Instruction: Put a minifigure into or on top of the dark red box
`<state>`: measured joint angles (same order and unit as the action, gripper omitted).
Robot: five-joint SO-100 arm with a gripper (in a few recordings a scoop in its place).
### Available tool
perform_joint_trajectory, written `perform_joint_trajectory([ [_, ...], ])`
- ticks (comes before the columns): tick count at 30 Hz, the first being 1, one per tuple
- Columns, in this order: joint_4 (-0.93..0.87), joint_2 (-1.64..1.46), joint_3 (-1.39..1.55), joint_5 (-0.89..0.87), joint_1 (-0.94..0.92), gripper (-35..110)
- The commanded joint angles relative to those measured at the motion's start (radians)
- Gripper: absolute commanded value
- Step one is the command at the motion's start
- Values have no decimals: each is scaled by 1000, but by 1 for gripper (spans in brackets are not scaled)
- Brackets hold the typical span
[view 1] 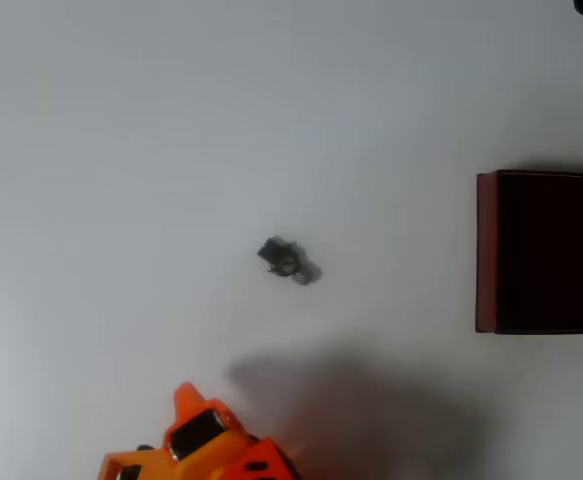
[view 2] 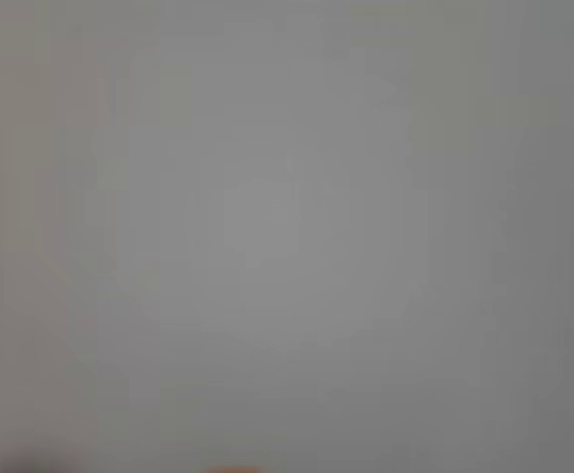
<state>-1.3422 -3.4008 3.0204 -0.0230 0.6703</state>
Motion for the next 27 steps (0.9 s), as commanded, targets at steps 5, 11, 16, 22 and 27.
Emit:
perform_joint_trajectory([
  [5,-17,-11,0,-5,15,0],
  [11,-17,-11,0,-5,17,0],
  [16,-17,-11,0,-3,17,0],
  [22,-17,-11,-5,-28,-8,6],
  [27,-28,-8,-80,-21,-14,14],
])
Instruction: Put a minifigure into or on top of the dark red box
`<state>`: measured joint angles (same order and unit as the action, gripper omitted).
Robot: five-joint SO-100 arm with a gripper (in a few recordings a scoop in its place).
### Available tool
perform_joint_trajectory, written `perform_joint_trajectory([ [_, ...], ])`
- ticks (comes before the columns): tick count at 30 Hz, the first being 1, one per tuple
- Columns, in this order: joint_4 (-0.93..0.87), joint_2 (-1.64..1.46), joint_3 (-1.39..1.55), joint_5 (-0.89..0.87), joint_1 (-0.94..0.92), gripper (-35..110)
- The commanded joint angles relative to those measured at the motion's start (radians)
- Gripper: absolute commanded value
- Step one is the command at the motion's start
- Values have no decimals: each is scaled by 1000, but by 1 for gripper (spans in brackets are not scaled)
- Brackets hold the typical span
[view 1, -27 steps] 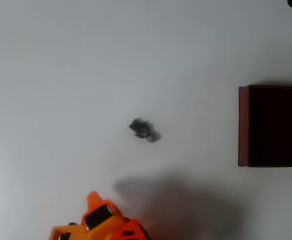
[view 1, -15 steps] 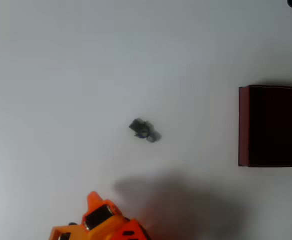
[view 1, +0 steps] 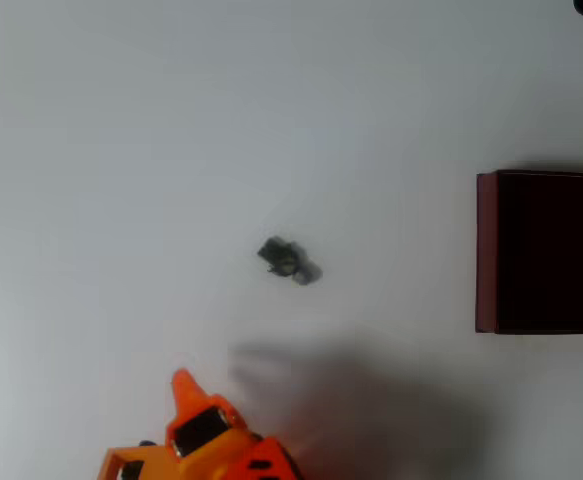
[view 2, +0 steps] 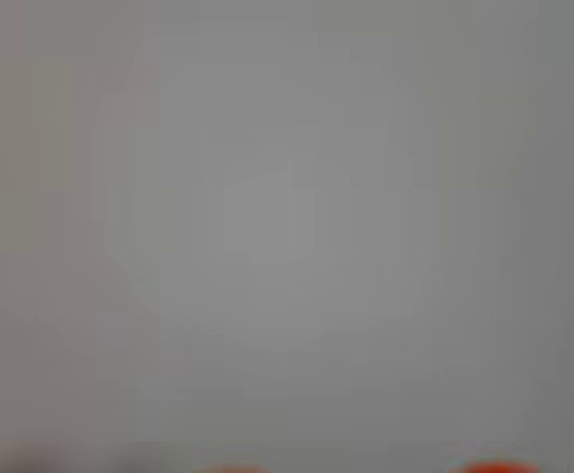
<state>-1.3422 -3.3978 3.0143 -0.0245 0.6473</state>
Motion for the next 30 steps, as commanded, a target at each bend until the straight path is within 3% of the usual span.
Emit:
perform_joint_trajectory([
  [1,-20,-6,-94,-23,6,15],
  [3,31,-12,-115,-149,23,15],
  [8,196,29,-91,-250,-63,14],
  [14,140,43,-103,-506,-193,15],
  [18,95,95,-152,-537,-296,16],
  [25,130,673,-456,-563,-411,15],
  [30,129,913,-583,-611,-469,15],
])
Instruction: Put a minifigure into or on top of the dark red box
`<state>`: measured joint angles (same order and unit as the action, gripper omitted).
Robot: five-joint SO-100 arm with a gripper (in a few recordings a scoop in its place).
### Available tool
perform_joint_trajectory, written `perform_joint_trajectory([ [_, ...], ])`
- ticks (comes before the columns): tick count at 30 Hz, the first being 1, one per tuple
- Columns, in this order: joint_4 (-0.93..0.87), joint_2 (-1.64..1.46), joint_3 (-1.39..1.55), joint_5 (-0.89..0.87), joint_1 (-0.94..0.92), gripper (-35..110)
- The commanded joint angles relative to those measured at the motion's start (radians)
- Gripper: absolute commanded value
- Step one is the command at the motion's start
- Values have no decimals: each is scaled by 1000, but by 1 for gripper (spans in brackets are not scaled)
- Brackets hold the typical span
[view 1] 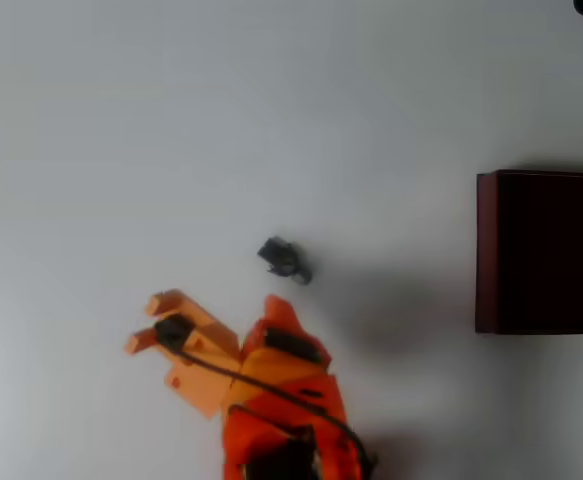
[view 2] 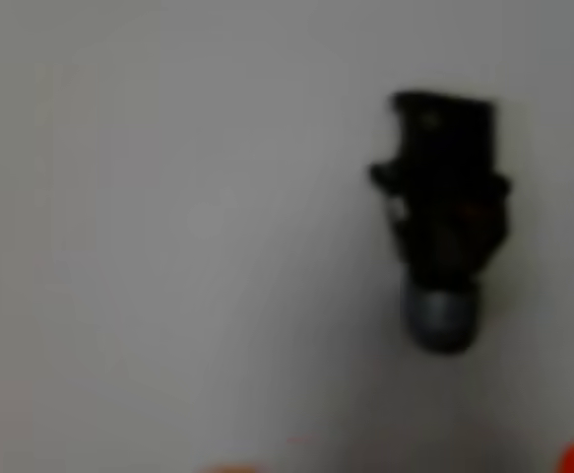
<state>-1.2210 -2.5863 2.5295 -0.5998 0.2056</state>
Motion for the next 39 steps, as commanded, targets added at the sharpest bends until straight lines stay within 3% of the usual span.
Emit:
perform_joint_trajectory([
  [1,8,147,-118,-40,-40,15],
  [18,43,580,-341,-26,-115,20],
  [39,206,831,-336,-40,-164,20],
])
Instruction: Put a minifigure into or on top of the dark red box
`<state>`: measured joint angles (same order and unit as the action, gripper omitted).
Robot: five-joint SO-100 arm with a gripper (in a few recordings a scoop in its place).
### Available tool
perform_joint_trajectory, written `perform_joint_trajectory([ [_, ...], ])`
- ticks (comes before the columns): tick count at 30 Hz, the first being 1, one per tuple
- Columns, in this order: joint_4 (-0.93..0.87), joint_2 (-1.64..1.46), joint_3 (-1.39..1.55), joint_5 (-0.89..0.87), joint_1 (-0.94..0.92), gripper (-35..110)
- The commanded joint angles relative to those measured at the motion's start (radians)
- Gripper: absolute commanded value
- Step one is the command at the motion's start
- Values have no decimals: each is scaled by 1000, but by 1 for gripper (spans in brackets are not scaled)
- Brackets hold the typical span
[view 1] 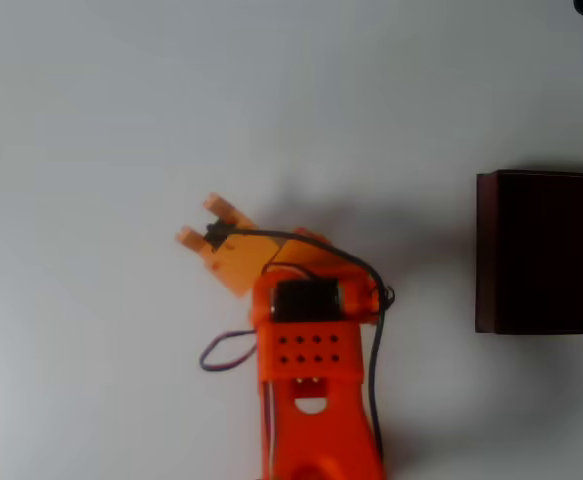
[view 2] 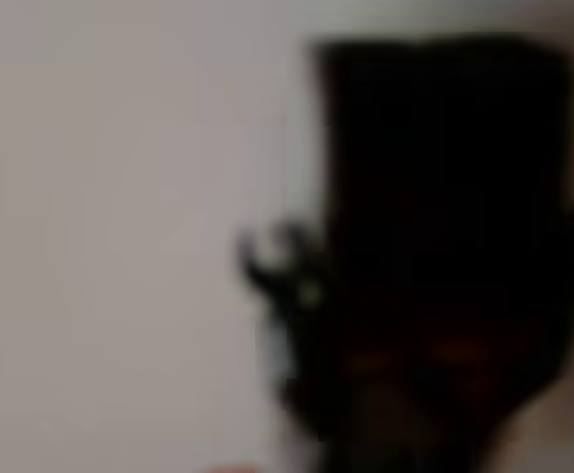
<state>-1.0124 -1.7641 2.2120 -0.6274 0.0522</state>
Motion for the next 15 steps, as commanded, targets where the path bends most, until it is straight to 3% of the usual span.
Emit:
perform_joint_trajectory([
  [1,0,17,-18,-12,-17,20],
  [15,-48,91,-67,-32,9,12],
])
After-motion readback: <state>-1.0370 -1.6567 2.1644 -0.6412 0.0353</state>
